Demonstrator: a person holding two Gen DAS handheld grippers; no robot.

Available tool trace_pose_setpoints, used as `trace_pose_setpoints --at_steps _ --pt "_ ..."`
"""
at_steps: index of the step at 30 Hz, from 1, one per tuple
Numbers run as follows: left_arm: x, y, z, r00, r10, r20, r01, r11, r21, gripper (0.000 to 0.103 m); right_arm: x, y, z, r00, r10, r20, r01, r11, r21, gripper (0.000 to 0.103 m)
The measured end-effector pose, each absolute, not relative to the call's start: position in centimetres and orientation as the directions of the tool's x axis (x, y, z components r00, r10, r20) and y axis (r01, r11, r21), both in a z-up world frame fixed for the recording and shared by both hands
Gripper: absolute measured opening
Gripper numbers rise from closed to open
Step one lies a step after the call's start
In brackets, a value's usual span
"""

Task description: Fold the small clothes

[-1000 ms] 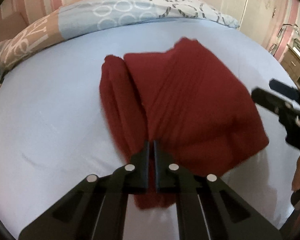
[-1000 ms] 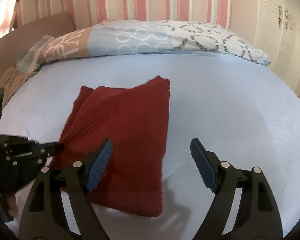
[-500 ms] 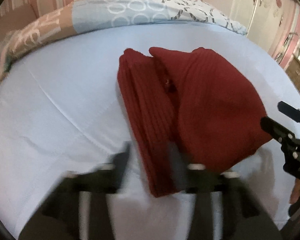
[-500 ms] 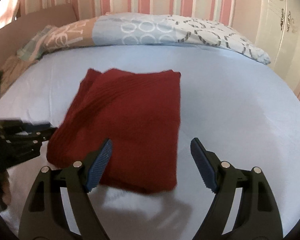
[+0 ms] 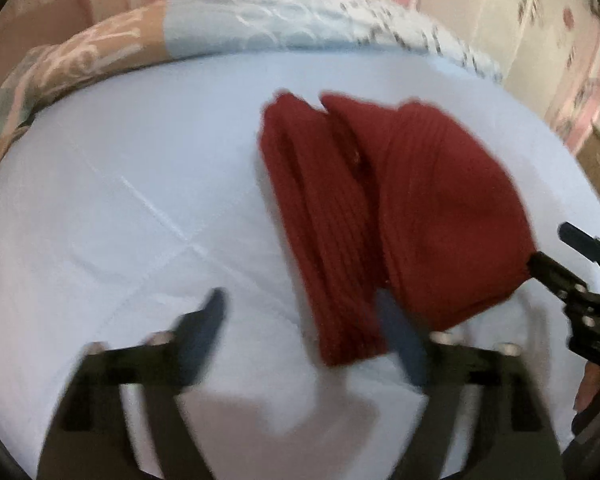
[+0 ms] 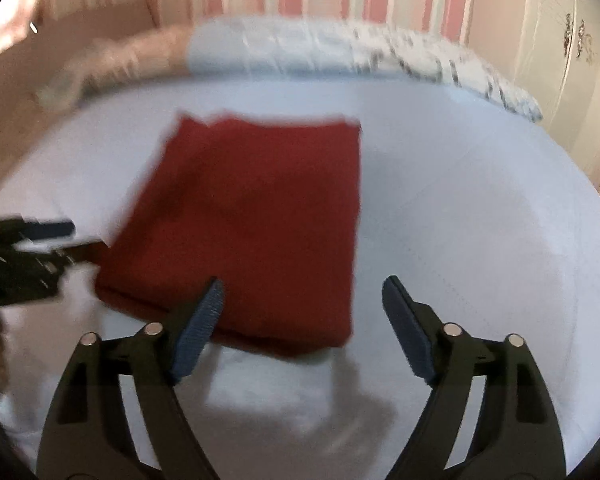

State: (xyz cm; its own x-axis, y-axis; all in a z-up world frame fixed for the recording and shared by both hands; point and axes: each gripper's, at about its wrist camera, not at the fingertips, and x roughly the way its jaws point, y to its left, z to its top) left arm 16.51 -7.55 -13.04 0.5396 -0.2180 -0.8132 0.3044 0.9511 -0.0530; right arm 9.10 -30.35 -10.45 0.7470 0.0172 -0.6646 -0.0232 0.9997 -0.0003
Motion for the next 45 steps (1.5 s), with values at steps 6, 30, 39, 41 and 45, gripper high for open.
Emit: trace_pose_setpoints --at_steps 6,30,39,41,45 --pt "12.2 -4.3 -9.9 0.597 -0.199 -0.777 0.259 0.965 -0.048 0.096 5.5 -28.4 -6.3 0.817 0.058 -0.574 -0.031 0.998 0.056 0.1" --pt "-1.8 -0.2 -5.5 0.777 -0.052 -0.627 0.132 0.988 0.082 0.101 -4.1 -22.6 -5.7 0.84 -0.058 -0.539 0.082 0.996 0.02 0.1" --pt "-4.2 0.1 -5.1 0.796 -0.055 -0.603 0.112 0.992 0.058 0.101 -6.3 -22.0 -5.7 0.828 -0.099 -0.552 0.119 0.993 0.001 0.1" --pt "-4.4 0.3 -4.9 0.792 -0.063 -0.607 0.109 0.993 0.039 0.101 -6.8 -22.1 -5.6 0.831 -0.106 -0.546 0.127 0.992 0.002 0.1" --pt "-5.2 0.4 -4.4 0.8 -0.067 -0.596 0.102 0.994 0.026 0.101 -7.5 -22.1 -5.3 0.832 -0.119 -0.541 0.136 0.991 -0.009 0.1"
